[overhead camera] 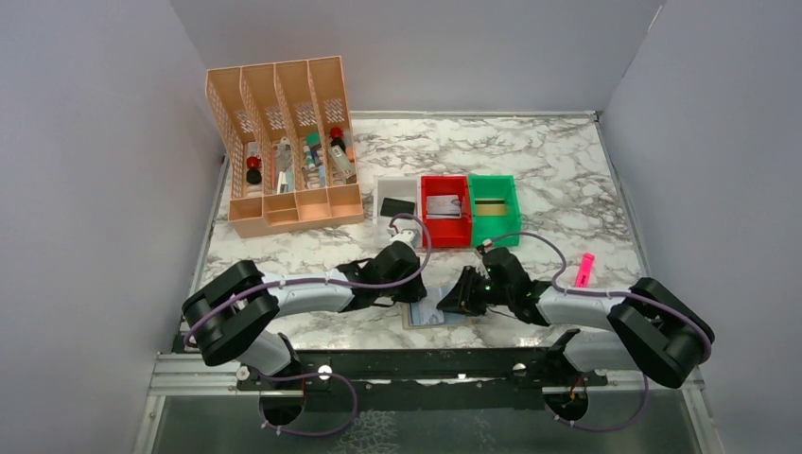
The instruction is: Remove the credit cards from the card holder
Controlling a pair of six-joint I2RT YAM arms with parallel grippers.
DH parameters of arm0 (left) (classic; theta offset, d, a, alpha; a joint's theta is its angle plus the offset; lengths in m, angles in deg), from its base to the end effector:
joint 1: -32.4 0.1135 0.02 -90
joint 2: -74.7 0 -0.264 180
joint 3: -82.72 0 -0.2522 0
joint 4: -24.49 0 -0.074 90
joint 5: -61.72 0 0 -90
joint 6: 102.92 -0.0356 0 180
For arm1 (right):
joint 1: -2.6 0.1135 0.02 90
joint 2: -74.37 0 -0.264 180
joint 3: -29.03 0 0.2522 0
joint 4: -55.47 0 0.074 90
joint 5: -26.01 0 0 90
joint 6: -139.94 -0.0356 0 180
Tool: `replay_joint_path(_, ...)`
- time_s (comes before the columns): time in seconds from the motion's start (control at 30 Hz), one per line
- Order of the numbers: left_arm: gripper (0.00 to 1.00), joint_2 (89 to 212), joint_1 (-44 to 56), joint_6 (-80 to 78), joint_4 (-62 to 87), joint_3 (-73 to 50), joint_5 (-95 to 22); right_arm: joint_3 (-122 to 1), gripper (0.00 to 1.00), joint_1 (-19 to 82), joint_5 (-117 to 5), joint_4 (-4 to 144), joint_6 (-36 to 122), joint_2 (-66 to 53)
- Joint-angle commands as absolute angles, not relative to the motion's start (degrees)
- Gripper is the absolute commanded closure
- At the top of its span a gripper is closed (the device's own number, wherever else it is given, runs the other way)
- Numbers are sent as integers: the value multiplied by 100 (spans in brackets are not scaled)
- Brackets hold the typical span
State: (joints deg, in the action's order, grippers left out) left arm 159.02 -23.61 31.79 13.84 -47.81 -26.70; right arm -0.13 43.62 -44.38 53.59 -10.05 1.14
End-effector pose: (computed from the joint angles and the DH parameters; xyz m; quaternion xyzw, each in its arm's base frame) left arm 0.1560 -0.2297 0.1539 0.0859 0.9215 -0.2834 0.2514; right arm 0.1466 0.1434 0.1186 0.0804 0.8999 0.4072 0.1338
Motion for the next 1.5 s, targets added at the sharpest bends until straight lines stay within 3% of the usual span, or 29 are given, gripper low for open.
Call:
replay_joint_path(0.0, 75, 16022, -2373, 2970, 467, -5122, -2327, -30, 73, 4331, -4116, 5082, -947, -129)
replay_joint_path(0.17, 76, 16065, -2376, 3005, 526, -5122, -2362, -54, 78, 4334, -3667, 4585, -916, -424)
replay_joint_path(0.3, 76, 16060, -2376, 3023, 531, -5154, -2332, -91, 95, 4330, -3694, 4650, -928, -449)
replay_joint_path(0.47, 76, 15974, -2376, 3049, 501, -5229, -2233, -17, 99, 4307, -4108, 5082, -877, -83)
replay_joint_path(1.07, 77, 15702, -2376, 2957, 383, -5307, -2001, 184, 99, 3909, -4304, 5718, -690, 423)
replay_joint_path(1.47, 77, 15707, -2411, 2654, 576, -5228, -2264, 204, 78, 3907, -3724, 4673, -980, -117)
